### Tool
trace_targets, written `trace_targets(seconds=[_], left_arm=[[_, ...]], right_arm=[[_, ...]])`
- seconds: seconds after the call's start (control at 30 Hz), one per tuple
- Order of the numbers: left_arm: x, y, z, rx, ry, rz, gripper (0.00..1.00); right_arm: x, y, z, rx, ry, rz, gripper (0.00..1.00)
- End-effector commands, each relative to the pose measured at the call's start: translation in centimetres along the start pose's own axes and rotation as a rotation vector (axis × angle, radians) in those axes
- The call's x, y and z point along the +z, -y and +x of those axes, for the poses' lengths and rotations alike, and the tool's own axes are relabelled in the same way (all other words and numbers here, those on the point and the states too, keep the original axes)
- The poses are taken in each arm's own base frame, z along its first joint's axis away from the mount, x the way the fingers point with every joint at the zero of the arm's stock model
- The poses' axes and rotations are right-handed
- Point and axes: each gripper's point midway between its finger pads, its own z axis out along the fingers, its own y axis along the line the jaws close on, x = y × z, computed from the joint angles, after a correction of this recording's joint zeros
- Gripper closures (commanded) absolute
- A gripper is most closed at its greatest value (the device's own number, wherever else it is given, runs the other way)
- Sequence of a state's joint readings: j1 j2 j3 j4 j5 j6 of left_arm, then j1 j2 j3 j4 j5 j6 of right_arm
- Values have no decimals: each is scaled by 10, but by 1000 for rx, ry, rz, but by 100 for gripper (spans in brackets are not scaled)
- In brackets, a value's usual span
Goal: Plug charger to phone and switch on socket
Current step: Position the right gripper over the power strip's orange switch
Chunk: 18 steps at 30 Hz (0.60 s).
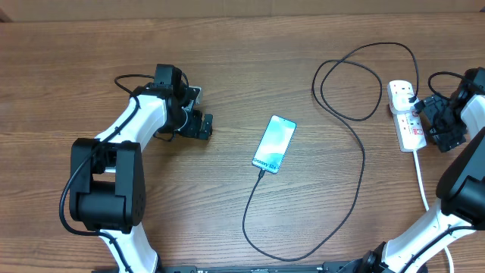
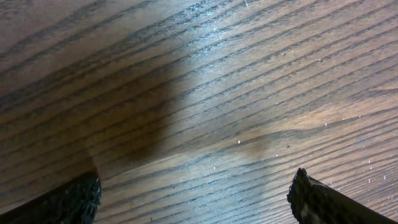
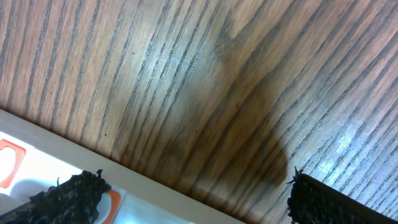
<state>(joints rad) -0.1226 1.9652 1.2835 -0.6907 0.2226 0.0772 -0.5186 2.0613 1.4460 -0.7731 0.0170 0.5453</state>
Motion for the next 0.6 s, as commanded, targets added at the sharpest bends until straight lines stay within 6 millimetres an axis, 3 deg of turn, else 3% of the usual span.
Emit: trace_targets(seconds=[0.0, 0.27, 0.57], left_arm=[[-2, -3, -3, 3, 8, -11, 0], [-2, -3, -3, 3, 8, -11, 0], [-2, -3, -3, 3, 9, -11, 0]], right_arm=[[9, -35, 45, -110, -149, -133, 0], [9, -29, 50, -109, -167, -105, 0], [9, -40, 64, -191, -160, -75, 0]])
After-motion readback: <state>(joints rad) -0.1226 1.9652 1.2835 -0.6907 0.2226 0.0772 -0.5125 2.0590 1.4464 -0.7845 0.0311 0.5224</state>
